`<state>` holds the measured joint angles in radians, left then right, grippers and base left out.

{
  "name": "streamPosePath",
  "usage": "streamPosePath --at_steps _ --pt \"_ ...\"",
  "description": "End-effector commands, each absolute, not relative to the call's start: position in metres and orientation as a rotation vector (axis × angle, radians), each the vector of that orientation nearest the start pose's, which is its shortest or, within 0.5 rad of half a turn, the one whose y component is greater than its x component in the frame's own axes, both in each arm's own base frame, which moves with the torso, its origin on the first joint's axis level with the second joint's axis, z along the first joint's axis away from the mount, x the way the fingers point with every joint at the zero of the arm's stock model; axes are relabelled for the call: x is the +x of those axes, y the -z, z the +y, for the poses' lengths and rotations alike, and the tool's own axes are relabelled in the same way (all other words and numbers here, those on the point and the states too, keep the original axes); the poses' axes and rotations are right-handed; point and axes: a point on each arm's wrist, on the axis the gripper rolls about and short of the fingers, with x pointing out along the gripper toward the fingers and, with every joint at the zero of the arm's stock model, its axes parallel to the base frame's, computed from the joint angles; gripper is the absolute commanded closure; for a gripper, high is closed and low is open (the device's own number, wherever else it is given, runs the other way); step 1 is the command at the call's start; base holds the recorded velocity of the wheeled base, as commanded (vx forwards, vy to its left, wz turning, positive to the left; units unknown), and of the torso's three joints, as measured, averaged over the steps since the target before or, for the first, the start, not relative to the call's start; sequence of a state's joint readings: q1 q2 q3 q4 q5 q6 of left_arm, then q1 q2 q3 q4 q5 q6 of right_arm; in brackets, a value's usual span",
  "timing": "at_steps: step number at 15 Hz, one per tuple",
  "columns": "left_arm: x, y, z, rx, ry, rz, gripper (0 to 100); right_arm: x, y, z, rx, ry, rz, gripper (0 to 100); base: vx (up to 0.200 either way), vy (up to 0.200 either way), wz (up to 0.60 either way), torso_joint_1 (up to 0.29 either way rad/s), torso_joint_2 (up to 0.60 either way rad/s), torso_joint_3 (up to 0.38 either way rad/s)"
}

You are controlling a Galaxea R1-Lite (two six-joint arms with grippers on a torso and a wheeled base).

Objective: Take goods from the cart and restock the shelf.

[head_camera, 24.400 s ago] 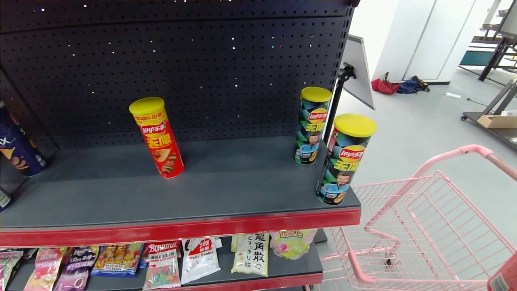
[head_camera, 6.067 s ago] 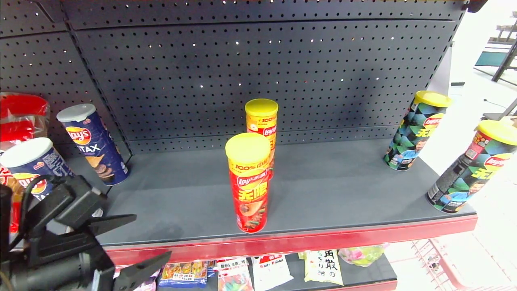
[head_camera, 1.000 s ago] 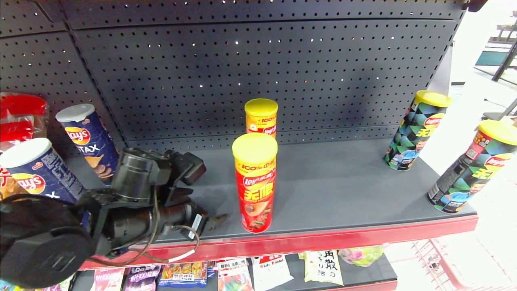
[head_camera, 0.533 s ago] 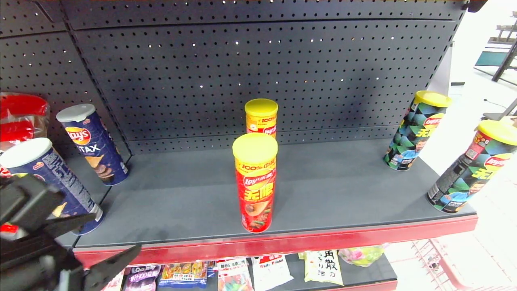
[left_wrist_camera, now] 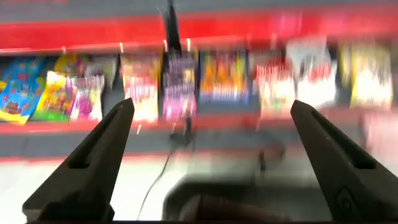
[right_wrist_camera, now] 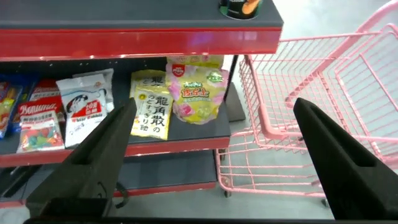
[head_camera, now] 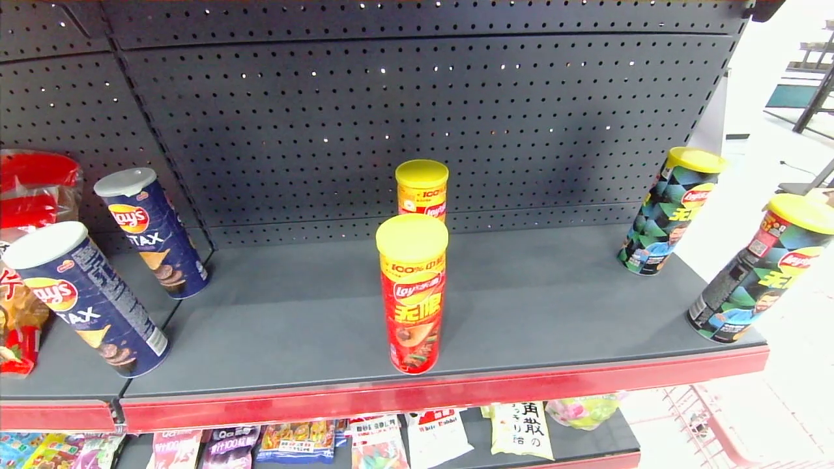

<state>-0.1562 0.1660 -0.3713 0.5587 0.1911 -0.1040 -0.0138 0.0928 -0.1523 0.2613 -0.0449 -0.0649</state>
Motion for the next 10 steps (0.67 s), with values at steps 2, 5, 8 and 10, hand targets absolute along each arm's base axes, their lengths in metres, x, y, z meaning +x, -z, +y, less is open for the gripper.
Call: streamPosePath --at_steps 2,5,8,10 --pt "-0.021 -0.089 0.006 -0.119 -0.014 0.121 0 -0.036 -0.087 0.002 -0.029 -0.102 0.115 0 0.0 0.0 0.0 0.0 0.0 0.0" --pt "-0.015 -0.083 0.003 -0.106 0.1 0.058 0 -0.029 -0.084 0.0 -0.02 -0.014 0.043 0 0.0 0.0 0.0 0.0 0.0 0.0" --pt "-0.014 -0.082 0.006 -0.097 -0.123 0.086 0 -0.028 -0.084 -0.003 0.064 0.115 0.005 0 0.0 0.0 0.0 0.0 0.0 0.0" --pt "-0.015 -0.082 0.005 -0.089 -0.186 0.07 0 -0.025 -0.082 -0.001 -0.021 0.052 -0.009 0 0.0 0.0 0.0 0.0 0.0 0.0"
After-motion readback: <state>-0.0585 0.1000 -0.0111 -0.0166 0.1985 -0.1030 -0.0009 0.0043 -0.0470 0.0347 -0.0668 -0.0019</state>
